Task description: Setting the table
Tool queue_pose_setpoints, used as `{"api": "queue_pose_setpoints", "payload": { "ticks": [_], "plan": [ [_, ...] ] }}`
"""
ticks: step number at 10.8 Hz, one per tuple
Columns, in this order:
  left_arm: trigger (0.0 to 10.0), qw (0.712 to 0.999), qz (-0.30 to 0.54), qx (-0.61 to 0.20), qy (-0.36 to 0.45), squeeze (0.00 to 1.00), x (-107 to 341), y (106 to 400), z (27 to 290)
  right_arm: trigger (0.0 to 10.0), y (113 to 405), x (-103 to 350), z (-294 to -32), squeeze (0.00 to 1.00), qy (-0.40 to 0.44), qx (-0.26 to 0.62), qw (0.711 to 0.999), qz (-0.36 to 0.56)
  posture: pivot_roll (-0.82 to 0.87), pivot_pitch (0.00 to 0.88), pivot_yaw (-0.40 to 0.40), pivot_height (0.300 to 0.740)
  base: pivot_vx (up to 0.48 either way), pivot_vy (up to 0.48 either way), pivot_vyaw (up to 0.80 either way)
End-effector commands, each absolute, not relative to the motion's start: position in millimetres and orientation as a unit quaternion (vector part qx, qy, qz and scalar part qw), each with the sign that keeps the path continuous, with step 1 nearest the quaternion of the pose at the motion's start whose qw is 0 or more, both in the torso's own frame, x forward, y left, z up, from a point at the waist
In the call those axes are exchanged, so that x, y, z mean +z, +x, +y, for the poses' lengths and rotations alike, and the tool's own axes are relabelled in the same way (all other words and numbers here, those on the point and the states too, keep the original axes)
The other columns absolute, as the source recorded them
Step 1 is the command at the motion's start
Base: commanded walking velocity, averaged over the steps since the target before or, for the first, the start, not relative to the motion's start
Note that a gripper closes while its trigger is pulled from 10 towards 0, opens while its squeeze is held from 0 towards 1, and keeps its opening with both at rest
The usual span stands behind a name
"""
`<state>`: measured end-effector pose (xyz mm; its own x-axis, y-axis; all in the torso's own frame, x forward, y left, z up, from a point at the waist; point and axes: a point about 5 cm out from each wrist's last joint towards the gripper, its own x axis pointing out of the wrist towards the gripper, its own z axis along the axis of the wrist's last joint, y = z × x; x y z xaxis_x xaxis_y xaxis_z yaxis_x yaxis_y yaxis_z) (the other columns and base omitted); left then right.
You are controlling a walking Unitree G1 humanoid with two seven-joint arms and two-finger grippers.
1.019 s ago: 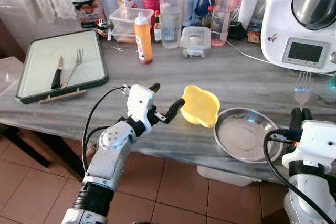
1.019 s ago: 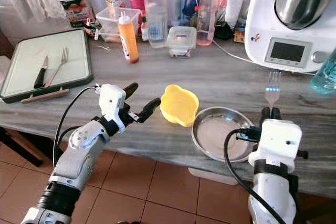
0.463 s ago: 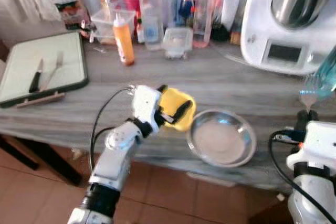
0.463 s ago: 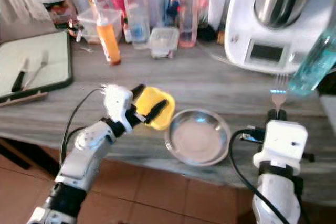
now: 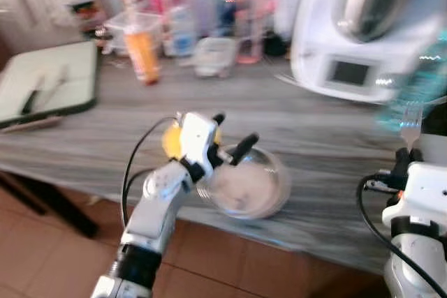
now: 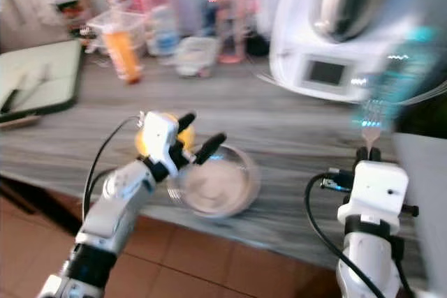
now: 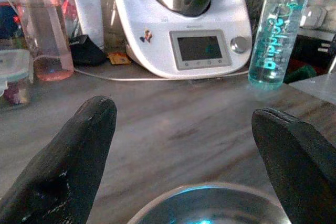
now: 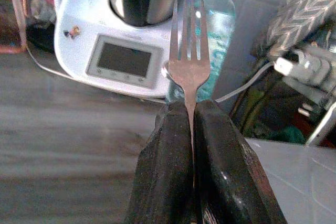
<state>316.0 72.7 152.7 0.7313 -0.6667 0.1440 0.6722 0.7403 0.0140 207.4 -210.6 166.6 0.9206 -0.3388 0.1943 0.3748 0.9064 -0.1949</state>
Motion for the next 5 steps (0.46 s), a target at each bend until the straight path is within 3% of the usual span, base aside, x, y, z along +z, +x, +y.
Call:
{"api": "queue_pose_setpoints", "payload": {
  "ticks": [1,3,5],
  "plan": [
    [10.0,0.934,-0.057,-0.352,-0.014,0.0,148,316,84,10.0,208,169,-207,0.0,-0.112,-0.177,0.974,-0.082,-0.04,0.107,0.032,0.74,0.0,0.0,0.0],
    [10.0,0.901,-0.025,-0.433,-0.004,0.0,148,309,91,10.0,210,162,-206,0.0,-0.082,-0.175,0.979,-0.061,-0.02,0.112,0.027,0.74,0.0,0.0,0.0],
    [10.0,0.85,-0.004,-0.525,0.04,0.0,152,298,95,10.0,214,154,-197,0.0,-0.056,-0.144,0.987,-0.038,-0.01,0.117,0.02,0.74,0.0,0.0,0.0]
  ]
}}
